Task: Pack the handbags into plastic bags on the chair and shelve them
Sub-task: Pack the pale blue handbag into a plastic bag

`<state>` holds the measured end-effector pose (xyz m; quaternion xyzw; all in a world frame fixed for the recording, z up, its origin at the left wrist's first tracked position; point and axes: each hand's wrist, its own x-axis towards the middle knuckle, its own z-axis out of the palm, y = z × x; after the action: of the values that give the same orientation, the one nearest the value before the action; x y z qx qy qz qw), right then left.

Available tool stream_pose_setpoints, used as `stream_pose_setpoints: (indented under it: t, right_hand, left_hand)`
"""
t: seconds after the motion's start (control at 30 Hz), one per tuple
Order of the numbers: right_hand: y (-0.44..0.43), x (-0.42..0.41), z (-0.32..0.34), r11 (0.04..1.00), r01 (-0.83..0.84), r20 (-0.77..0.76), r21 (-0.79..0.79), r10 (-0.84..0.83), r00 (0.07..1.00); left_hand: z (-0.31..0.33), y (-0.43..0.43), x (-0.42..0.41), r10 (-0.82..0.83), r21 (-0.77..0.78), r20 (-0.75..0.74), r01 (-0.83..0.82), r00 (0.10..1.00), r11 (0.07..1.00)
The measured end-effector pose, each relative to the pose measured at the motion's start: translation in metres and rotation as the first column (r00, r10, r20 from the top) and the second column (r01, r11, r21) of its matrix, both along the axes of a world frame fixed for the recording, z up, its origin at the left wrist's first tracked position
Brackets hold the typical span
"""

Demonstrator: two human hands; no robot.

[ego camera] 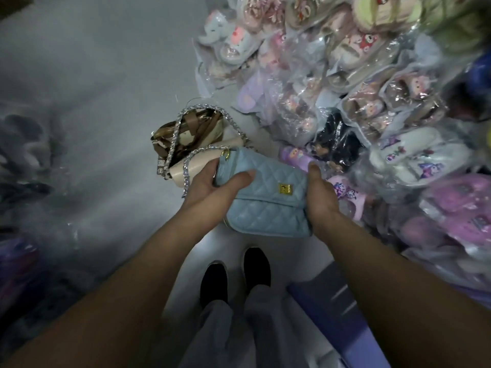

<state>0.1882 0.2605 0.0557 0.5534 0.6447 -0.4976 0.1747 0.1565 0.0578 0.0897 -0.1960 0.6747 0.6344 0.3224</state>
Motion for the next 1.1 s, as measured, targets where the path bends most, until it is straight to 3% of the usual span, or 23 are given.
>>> stream_pose_setpoints:
  t: [0.1,0.23,0.37,0.47,0.57,0.7,0.87,1.1]
  right_hand:
    - [0.031,0.015,0.008,0.992,0.086,-0.013,-0.091,-0.088,0.996]
    - [0.056,0.038,0.012,0.998,0.055,-0.108,-0.005,-0.055,0.993]
    - [0.071,0.066,0.018,0.986,0.165,-0.193,0.017,-0.158,0.968]
    - [0.087,0.108,0.026,0.926,0.377,-0.262,-0.002,-0.364,0.894]
    - [0.113,0.169,0.038,0.857,0.509,-0.306,0.078,-0.466,0.83]
    - [0.157,0.263,0.049,0.694,0.693,-0.344,0.193,-0.614,0.711]
    - [0.216,0.382,0.05,0.603,0.781,-0.337,0.16,-0.71,0.618]
    - [0.269,0.506,0.012,0.553,0.832,-0.306,0.037,-0.787,0.536]
  left_hand:
    - [-0.006,0.02,0.001,-0.016,0.038,0.099,0.012,0.995,0.999]
    - [-0.013,0.039,0.006,-0.057,0.008,0.117,0.057,0.991,0.998]
    - [-0.004,0.064,0.019,-0.094,0.012,0.098,0.093,0.991,0.996]
    - [0.004,0.093,0.038,-0.14,0.023,0.068,0.139,0.988,0.99]
    - [0.006,0.133,0.071,-0.263,0.023,0.032,0.262,0.964,0.965]
    - [0.005,0.2,0.144,-0.419,0.049,0.026,0.418,0.908,0.907]
    - [-0.006,0.28,0.251,-0.549,0.008,-0.005,0.549,0.836,0.836]
    - [-0.044,0.354,0.354,-0.68,-0.119,-0.093,0.67,0.728,0.733]
